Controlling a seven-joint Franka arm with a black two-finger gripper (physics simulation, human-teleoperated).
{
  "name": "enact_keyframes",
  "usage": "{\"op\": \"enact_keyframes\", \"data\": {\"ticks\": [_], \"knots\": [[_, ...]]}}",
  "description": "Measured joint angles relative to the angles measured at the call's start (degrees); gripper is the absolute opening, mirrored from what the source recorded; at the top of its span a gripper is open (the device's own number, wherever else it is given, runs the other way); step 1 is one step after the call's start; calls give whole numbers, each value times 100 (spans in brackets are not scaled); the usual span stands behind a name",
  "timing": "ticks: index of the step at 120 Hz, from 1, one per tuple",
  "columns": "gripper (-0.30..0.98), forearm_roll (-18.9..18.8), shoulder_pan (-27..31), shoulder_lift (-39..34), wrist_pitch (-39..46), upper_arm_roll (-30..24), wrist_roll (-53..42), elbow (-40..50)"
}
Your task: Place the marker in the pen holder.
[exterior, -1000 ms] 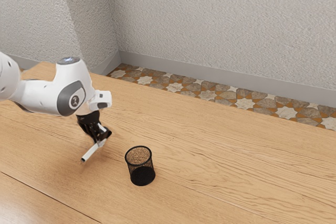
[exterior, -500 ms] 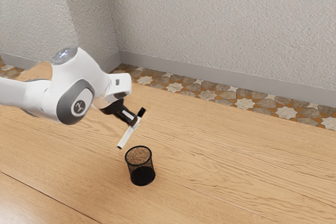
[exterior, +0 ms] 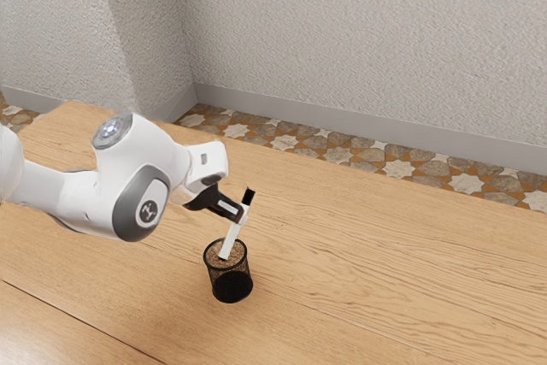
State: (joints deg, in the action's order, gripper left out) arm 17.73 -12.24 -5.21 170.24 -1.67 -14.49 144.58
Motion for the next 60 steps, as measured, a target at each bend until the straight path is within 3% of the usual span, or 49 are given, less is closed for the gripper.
{"op": "enact_keyframes", "data": {"ticks": [60], "knots": [[-8,-78,-131,250,762,-8,-118,298]]}}
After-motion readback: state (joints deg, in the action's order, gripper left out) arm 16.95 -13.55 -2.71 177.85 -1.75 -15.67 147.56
